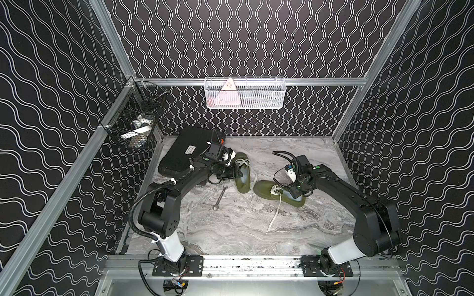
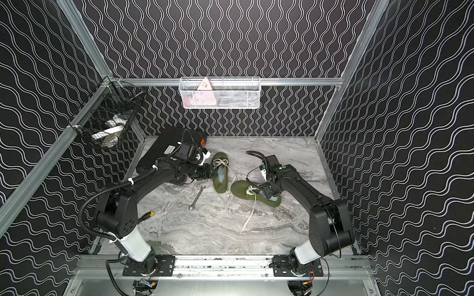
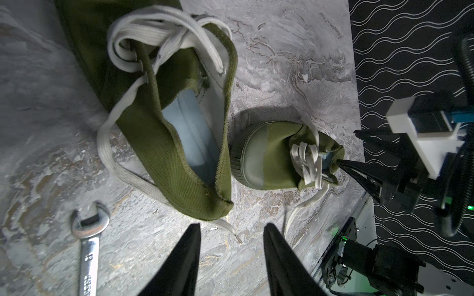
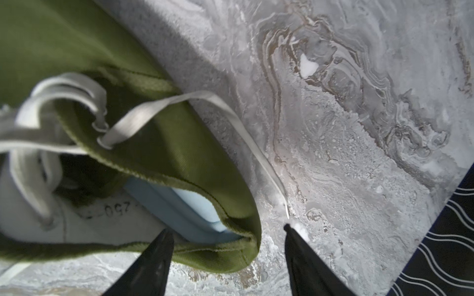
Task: Insert the insole into the shoe
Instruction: Adjust the shoe at the center of the board.
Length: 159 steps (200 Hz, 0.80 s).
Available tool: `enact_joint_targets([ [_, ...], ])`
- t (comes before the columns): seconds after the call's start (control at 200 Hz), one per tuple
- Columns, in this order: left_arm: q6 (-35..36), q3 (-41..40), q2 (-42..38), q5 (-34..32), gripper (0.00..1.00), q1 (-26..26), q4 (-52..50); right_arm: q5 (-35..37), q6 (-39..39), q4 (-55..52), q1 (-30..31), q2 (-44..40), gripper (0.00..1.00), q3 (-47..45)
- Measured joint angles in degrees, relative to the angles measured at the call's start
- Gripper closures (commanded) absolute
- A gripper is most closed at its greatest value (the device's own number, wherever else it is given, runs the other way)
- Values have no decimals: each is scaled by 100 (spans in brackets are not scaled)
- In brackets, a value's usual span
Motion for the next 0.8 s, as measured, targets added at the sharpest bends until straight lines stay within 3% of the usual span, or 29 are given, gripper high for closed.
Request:
enact_joint_targets([
  [0.17,0,-61,2,0,54,35,4,-98,-101,20,127,310,30,-4],
  [0.265,-2,-107,2,0,54,76,26,-184,-94,-20,129,828,36,339],
  [0.34,-4,-127,4,-17,54,96,15,-275,-85,11,131,1193,49,662],
  [0.53,7,-127,79,-24,54,188,7,-363,116,-85,129,1537,100,1021],
  [0.796,7,-46,192,-20,54,254,15,-501,831,-485,98,1381,100,1211],
])
